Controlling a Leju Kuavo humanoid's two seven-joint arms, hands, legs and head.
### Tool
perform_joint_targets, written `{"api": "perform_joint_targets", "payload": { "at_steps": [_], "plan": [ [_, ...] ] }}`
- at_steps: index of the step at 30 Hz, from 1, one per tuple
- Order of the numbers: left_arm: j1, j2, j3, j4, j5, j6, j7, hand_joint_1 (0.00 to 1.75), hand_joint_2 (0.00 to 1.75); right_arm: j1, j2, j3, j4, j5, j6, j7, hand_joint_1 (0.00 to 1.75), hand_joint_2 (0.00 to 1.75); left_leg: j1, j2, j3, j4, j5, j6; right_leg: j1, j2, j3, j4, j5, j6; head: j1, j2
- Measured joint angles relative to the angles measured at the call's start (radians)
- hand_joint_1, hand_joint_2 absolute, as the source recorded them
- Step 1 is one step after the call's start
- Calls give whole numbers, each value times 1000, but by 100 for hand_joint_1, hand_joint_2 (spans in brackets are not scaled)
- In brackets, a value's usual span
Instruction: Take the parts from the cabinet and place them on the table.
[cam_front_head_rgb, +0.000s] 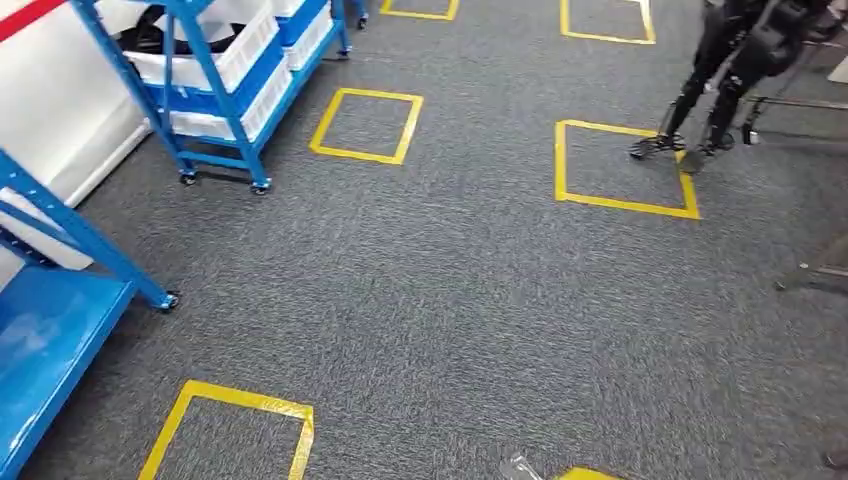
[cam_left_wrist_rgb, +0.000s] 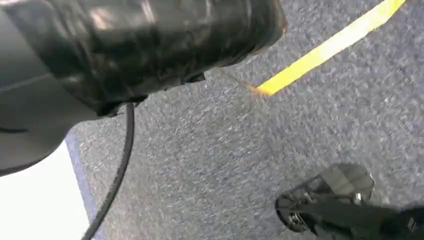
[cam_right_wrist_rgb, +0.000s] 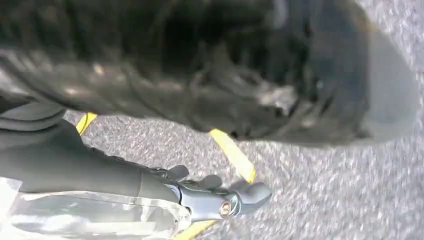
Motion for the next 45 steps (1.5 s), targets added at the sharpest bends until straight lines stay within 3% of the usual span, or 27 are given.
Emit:
{"api": "perform_joint_targets", "payload": {
  "at_steps": [2,3,4,8,9,11,13,14,15,17,18,19,20,23,24,25,26,28,30,33,34,35,39,41,43,44,45],
  "plan": [
    [0,-3,-4,0,-6,2,0,0,0,0,1,0,0,-9,-1,-1,0,0,5,15,75,-139,78,-7,-7,-20,0,12,-11,9,0,0],
    [-1,-4,-5,0,-11,7,-3,0,0,1,1,0,0,-19,-7,-6,0,0,4,49,125,-228,112,-8,-7,-27,1,22,-19,15,-1,0],
    [-4,-6,-8,0,-24,14,-9,0,0,6,0,-1,1,-35,-18,-13,0,0,-6,78,136,-247,91,0,-3,-33,0,26,-25,22,-2,0],
    [-6,-5,-41,0,-97,51,-9,0,0,43,9,-14,2,-111,-53,-14,0,0,-7,32,134,-256,101,32,0,-71,13,27,-34,42,2,0],
    [-5,-6,-50,0,-113,61,-13,0,0,50,13,-23,3,-136,-70,-14,0,0,1,23,140,-265,107,41,-4,-60,9,31,-43,50,2,0],
    [-8,-16,-67,-1,-132,82,-20,0,0,57,32,-43,4,-175,-112,-17,0,0,1,13,139,-267,109,50,-9,21,-28,122,-105,56,7,0],
    [-15,-30,-78,-2,-145,94,17,0,0,66,53,-58,7,-194,-130,-4,0,0,-1,-7,135,-267,110,53,-11,37,-109,287,-175,59,8,0],
    [-18,-36,-86,-2,-152,93,48,0,0,71,64,-63,8,-195,-130,11,0,0,-1,-19,135,-267,110,53,-13,38,-132,332,-182,60,9,0],
    [-18,-45,-96,-2,-156,92,73,0,0,75,72,-65,10,-194,-129,26,0,0,-1,-32,136,-266,110,53,-15,39,-134,331,-165,60,8,0],
    [-16,-56,-106,-2,-156,81,102,0,0,77,89,-70,12,-186,-129,48,0,0,1,-59,136,-263,110,51,-20,45,-84,211,-81,58,8,0],
    [-15,-64,-112,-2,-156,73,112,0,0,76,96,-70,13,-183,-126,58,0,0,3,-72,136,-260,110,48,-24,63,-43,122,-35,57,8,0],
    [-15,-65,-118,-2,-155,65,118,0,0,75,99,-70,13,-181,-124,66,0,0,4,-83,132,-257,110,41,-29,116,-17,60,-28,55,9,0],
    [-18,-66,-120,-2,-152,56,125,0,0,75,103,-70,15,-178,-122,73,0,0,-1,-93,125,-248,110,33,-26,135,-15,44,-33,55,7,0],
    [-10,-68,-121,-2,-129,42,138,0,0,75,109,-70,16,-171,-115,73,0,0,6,-124,119,-264,124,11,-17,103,-14,46,-27,40,8,0],
    [-7,-68,-121,-1,-122,41,140,0,0,75,111,-70,17,-171,-112,68,0,0,7,-113,112,-259,121,8,-28,89,-9,36,-19,28,9,0],
    [-6,-69,-121,-1,-119,41,139,0,0,75,111,-70,18,-171,-110,59,0,0,1,-51,103,-233,98,6,-26,78,-9,32,-17,21,2,0],
    [-8,-69,-121,-1,-116,42,139,0,0,76,111,-70,18,-171,-108,54,0,0,1,-23,78,-177,61,5,-24,66,-9,32,-15,15,-4,0],
    [-13,-69,-121,-1,-113,47,129,0,0,81,111,-70,19,-176,-108,45,0,0,1,-6,11,-24,-12,2,-16,33,-10,33,-16,11,-3,0],
    [-11,-70,-121,-1,-124,49,110,0,0,84,111,-70,22,-187,-112,19,0,0,1,-3,-12,40,-21,3,-11,4,-11,35,-18,7,-3,0],
    [-22,-68,-121,-1,-134,69,57,0,0,82,110,-71,23,-205,-125,-46,0,0,-3,23,100,-153,78,13,-6,-31,-9,40,-24,8,-4,0],
    [-34,-64,-121,-1,-125,78,42,0,0,81,110,-71,23,-205,-125,-60,0,0,-9,66,145,-233,92,22,-4,-42,-5,40,-26,11,-3,0],
    [-50,-60,-121,-1,-109,87,32,0,0,79,109,-71,23,-201,-120,-62,0,0,-20,86,152,-253,82,27,4,-53,-5,43,-30,18,-3,0],
    [-67,-29,-109,-1,-32,82,-17,0,0,71,105,-71,23,-230,-86,-27,0,0,-14,41,156,-270,94,46,7,-85,6,36,-34,36,-2,0],
    [-63,0,-96,-1,13,51,-38,0,0,72,95,-71,24,-224,-66,-10,0,0,-7,28,160,-279,103,55,-6,11,-22,100,-82,48,4,0],
    [-65,27,-82,-1,31,34,-45,0,0,77,84,-70,24,-219,-53,-2,0,0,-7,9,155,-278,105,58,-12,36,-98,258,-158,54,7,0],
    [-65,37,-77,-1,34,30,-48,0,0,80,80,-70,25,-219,-50,1,0,0,-7,-6,153,-277,105,58,-15,38,-129,321,-175,57,7,0],
    [-63,45,-71,-1,36,29,-47,0,0,82,77,-70,26,-218,-49,2,0,0,-6,-18,154,-276,105,58,-18,38,-138,334,-164,60,8,0]
  ]
}}
